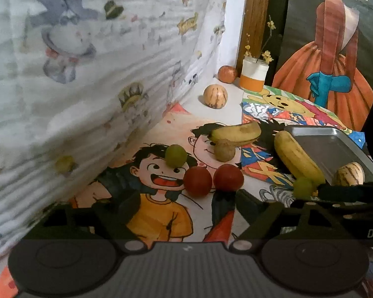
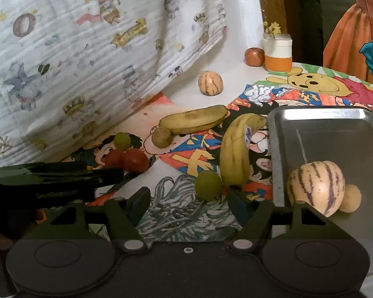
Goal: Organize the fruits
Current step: 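Grasp a red cherry tomato with the left tool while the right tool grasps a green grape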
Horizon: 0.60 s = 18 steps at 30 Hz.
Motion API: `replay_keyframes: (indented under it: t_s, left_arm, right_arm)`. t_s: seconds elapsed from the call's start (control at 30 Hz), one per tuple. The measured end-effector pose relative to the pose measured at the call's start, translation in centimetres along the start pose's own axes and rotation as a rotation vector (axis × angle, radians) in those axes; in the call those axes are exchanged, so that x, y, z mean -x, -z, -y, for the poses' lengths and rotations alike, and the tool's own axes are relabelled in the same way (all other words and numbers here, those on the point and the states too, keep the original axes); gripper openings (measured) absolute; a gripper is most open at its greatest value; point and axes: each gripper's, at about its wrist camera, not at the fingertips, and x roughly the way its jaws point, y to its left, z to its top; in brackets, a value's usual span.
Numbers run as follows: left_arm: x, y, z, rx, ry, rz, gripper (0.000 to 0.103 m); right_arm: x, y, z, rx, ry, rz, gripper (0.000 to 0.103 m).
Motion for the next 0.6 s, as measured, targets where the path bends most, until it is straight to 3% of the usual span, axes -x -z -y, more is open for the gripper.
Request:
replay_keyframes:
  t_s: [0.27,0.6]
  left_arm:
    - [-1.1,-0.7,-0.3,0.006,0.018,-0.001,0.067]
    - [-2.0,-1.1,0.1,-0.01,0.04,0.001,0.054]
  right_arm:
    - [-0.8,-0.2,-0.1,-0.016,0.005,-0.003,0.064]
    - [-1.7,-0.8,-0.3,0.01,0.02,0.012,0.057]
